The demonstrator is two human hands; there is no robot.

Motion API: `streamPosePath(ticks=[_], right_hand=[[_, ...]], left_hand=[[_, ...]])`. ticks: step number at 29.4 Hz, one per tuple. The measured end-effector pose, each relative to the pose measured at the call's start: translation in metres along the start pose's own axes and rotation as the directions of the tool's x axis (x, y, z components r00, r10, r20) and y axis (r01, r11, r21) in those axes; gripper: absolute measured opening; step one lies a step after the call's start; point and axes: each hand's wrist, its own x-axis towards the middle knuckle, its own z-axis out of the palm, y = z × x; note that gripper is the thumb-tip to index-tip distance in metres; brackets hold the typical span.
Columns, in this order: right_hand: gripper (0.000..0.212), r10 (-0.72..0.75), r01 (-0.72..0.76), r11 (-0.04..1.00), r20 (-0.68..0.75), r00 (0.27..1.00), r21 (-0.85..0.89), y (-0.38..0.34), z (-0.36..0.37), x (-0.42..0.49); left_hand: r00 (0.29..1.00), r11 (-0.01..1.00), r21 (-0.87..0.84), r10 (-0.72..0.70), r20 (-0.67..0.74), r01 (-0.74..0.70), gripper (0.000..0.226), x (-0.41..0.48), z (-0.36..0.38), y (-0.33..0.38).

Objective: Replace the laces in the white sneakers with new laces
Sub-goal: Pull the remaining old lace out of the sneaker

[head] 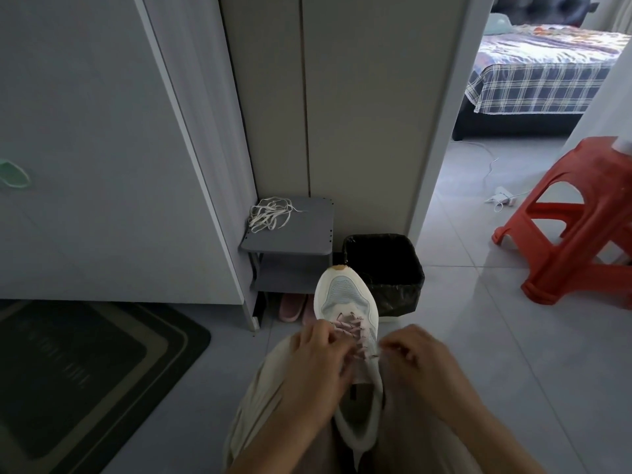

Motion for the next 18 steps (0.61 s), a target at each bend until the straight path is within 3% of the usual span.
streamPosePath(ticks=[3,6,9,13,16,18], right_hand=[[0.016,-0.114,0.126,0.990,0.170,0.979,-0.063,-0.012,0.016,0.015],[0.020,-0.145,0.180,0.978,0.277,0.950,-0.107,-0.022,0.010,0.032],[0.022,-0.138,0.231,0.950,0.380,0.915,-0.210,-0.027,0.001,0.038],[0.005,-0.055,0.110,0.983,0.339,0.939,-0.145,-0.011,-0.006,0.026],[0.003,-0.012,0.038,0.996,0.288,0.958,-0.085,-0.002,0.006,0.015],[0.006,0.007,-0.005,1.000,0.212,0.977,-0.011,-0.004,0.015,0.012]], left_hand=[[0.999,0.999,0.025,0.036,0.040,-0.037,0.008,0.006,0.000,-0.003],[1.000,0.984,-0.177,-0.020,-0.007,0.018,0.021,0.004,-0.005,-0.013],[0.998,0.970,-0.241,-0.037,-0.049,0.024,0.021,-0.004,-0.008,-0.017],[0.995,0.939,-0.332,-0.097,0.007,0.094,0.024,-0.011,-0.012,-0.033],[0.966,0.826,-0.509,-0.256,0.041,0.241,0.025,-0.022,-0.016,-0.043],[0.967,0.846,-0.476,-0.250,0.044,0.240,0.025,-0.026,-0.012,-0.047]])
